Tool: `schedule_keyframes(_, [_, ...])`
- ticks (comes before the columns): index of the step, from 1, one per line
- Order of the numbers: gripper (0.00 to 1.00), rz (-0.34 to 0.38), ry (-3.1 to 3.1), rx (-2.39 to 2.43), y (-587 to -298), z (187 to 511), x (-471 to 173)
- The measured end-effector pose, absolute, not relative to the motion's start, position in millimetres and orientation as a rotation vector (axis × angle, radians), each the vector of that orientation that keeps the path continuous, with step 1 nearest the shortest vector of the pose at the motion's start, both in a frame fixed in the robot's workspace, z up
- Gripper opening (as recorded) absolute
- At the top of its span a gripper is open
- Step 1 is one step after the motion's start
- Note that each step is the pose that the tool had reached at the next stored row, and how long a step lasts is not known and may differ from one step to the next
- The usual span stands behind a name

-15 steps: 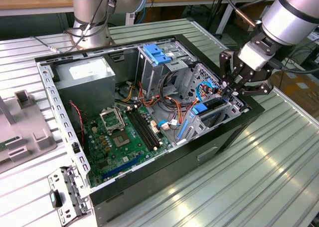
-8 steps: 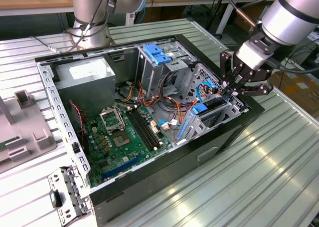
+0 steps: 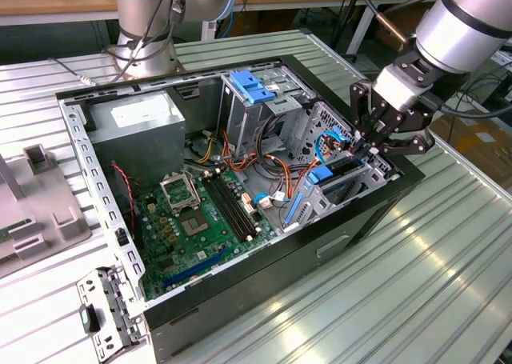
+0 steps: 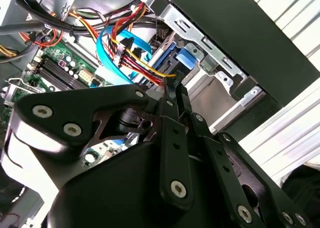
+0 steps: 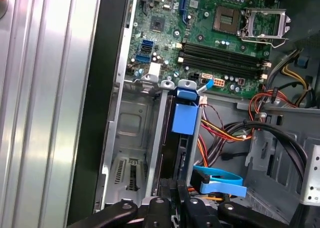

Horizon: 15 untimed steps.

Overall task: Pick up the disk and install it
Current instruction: 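Insert the first disk wire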

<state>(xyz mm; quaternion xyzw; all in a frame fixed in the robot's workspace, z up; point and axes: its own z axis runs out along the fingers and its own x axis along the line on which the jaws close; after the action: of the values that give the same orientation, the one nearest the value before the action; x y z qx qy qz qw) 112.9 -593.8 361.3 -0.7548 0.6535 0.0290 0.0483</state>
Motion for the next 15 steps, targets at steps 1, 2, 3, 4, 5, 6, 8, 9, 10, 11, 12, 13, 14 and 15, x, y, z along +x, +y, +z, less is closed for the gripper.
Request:
schedule_keyframes(1, [0.17,0.088,2.003,-2.291,-594,361,113])
schedule_keyframes(2, [0.17,0.087,2.014,-2.282,-594,361,112])
schedule_keyframes(3, [0.17,0.086,2.030,-2.267,-594,361,112])
schedule_keyframes(4, [0.17,0.085,2.036,-2.262,-594,361,111])
schedule_keyframes(5, [0.17,0.085,2.040,-2.258,-593,360,109])
schedule_keyframes(6, [0.17,0.085,2.041,-2.256,-593,360,106])
schedule_keyframes(8, [0.17,0.085,2.044,-2.254,-591,360,102])
schedule_keyframes(9, [0.17,0.085,2.046,-2.252,-590,360,99])
schedule_keyframes(10, [0.17,0.085,2.048,-2.250,-589,360,97])
schedule_keyframes(11, [0.17,0.085,2.049,-2.249,-589,360,97])
schedule_keyframes(12, [0.17,0.086,2.049,-2.248,-589,360,97])
schedule_keyframes(13, [0.17,0.086,2.049,-2.248,-589,360,97])
schedule_keyframes(14, [0.17,0.087,2.048,-2.247,-589,360,97])
schedule_keyframes(15, [0.17,0.088,2.048,-2.247,-589,360,97])
